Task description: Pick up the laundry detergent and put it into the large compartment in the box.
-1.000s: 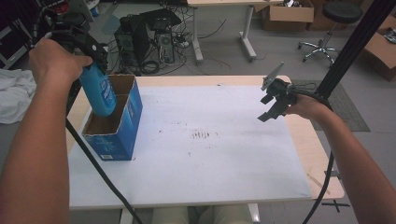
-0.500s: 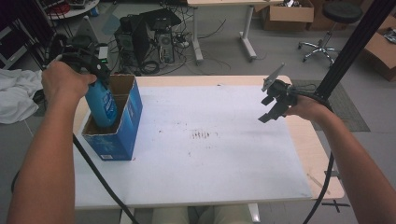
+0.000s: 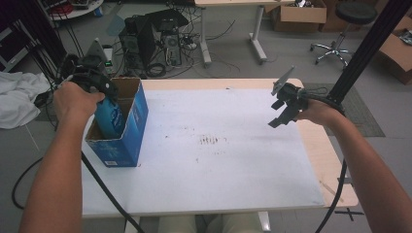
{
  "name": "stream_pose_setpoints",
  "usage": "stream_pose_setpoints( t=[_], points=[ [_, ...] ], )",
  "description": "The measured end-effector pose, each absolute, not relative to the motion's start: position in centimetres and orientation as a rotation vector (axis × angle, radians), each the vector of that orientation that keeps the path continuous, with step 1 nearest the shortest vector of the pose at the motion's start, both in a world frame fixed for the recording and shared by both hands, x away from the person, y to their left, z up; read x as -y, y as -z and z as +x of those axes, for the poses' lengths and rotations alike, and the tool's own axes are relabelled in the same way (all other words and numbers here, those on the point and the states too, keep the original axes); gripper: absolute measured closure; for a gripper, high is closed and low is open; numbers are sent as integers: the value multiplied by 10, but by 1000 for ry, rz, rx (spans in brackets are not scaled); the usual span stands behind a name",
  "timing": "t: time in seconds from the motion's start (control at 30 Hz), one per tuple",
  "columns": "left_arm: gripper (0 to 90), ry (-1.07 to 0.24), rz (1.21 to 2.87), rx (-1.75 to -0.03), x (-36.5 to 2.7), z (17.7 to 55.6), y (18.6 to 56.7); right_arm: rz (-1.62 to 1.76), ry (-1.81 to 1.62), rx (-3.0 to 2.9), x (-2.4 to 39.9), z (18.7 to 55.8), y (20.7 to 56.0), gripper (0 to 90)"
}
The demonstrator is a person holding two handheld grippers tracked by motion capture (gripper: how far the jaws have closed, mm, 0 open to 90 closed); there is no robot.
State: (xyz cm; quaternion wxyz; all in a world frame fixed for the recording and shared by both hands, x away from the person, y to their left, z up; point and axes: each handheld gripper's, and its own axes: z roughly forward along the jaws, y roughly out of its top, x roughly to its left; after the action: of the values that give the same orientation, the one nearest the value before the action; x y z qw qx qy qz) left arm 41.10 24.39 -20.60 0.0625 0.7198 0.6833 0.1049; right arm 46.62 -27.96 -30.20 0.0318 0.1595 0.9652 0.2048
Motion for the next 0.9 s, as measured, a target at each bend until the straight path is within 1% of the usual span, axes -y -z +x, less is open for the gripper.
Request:
stream_pose_setpoints(
  t=[0.4,0.9],
  points=[
    [379,-286,2199,-2074,-245,412,245,497,-632,-2973,279,466,303,172],
    [378,-233,2239,-2086,-245,414,277,499,-629,-2979,278,466,305,171]
  ],
)
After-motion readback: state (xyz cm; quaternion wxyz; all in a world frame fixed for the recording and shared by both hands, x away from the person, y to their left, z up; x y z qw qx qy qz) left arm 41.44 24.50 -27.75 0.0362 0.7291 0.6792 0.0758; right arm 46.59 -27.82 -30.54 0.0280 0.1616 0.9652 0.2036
